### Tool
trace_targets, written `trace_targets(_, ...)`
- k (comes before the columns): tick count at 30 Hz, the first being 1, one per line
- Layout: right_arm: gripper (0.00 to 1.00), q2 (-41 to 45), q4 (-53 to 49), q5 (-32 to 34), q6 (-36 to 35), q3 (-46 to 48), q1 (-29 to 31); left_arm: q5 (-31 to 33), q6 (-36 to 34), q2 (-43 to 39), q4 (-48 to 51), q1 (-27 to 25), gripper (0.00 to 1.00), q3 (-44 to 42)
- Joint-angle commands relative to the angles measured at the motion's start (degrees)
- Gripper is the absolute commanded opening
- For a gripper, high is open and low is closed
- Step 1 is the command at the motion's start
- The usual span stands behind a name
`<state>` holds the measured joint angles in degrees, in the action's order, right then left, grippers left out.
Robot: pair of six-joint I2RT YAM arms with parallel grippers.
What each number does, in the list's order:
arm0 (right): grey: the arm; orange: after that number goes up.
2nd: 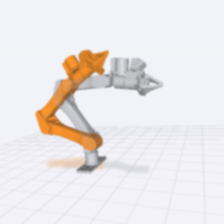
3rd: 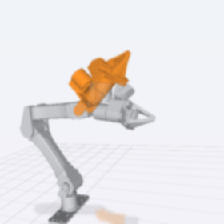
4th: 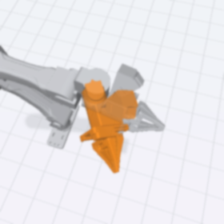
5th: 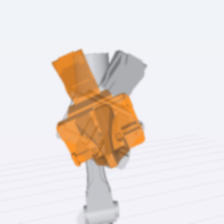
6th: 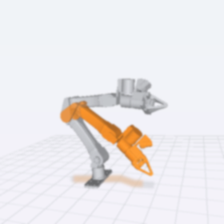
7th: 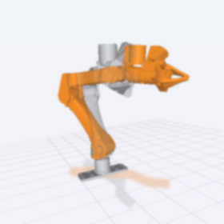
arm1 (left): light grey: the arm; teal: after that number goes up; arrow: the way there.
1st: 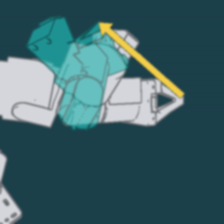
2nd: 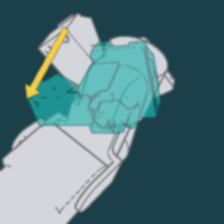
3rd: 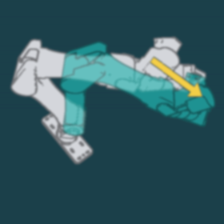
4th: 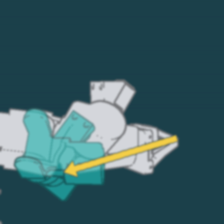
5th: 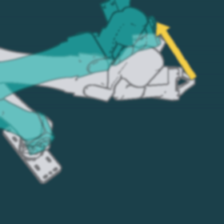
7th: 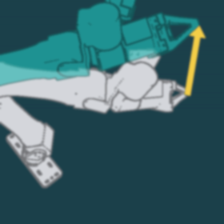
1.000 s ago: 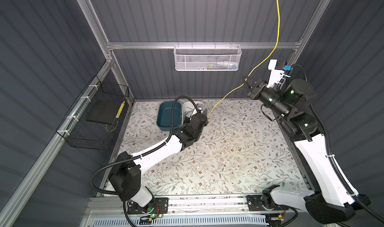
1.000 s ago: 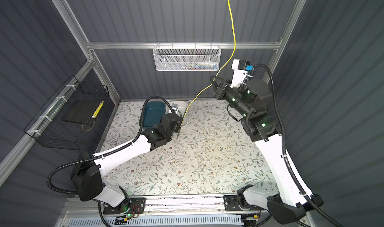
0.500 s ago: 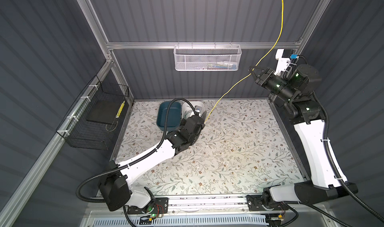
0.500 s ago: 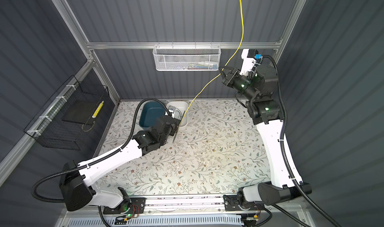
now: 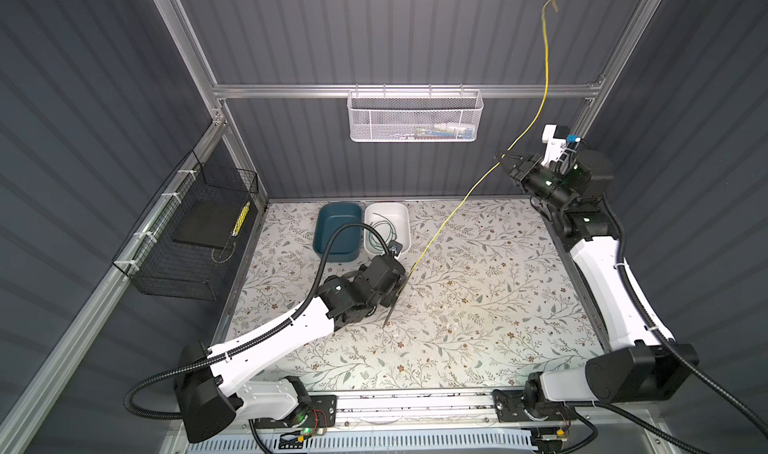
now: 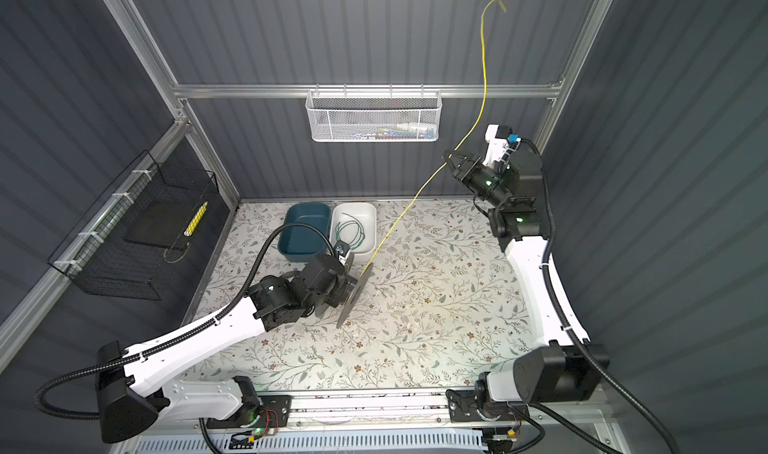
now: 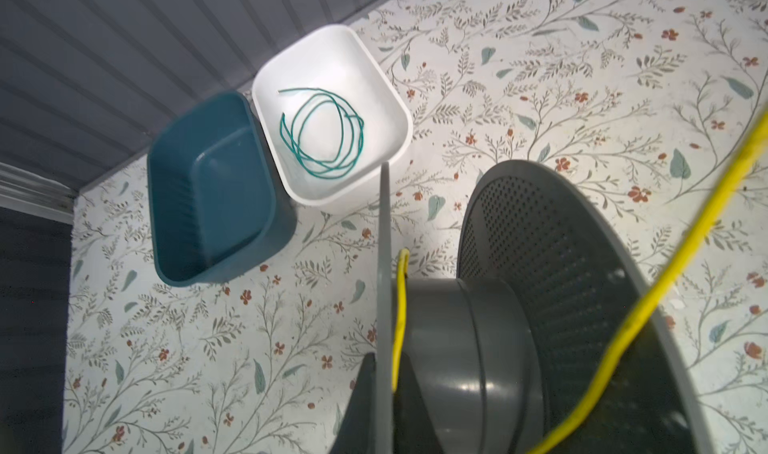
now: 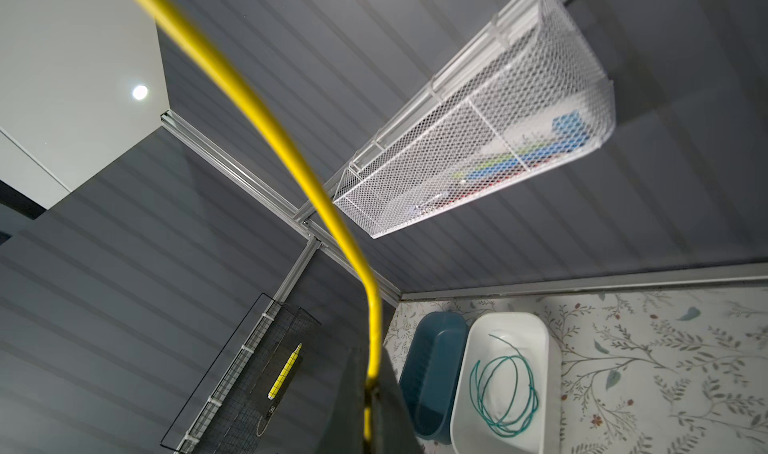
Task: Wrap the cables
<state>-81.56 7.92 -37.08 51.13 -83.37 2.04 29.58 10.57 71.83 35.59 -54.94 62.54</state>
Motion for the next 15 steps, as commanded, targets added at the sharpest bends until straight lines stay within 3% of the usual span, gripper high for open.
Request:
trace_targets(1,0.0,-0.6,24.1,-1.0,4.9,4.8,-2.0,-2.5,0.2,-0.5,10.4,0.3,0.0,-2.5)
trace_targets(6,0.0,-4.6,36.7,-4.3,9.0,10.7,-2.0,-4.7,-0.5,1.3,9.6,0.2,0.0,-1.6)
trace_targets(15,0.02,-10.0,46.9,-4.5,13.3,13.8,-2.1,-11.4,-2.1,6.3,9.3,0.2,0.0,4.1)
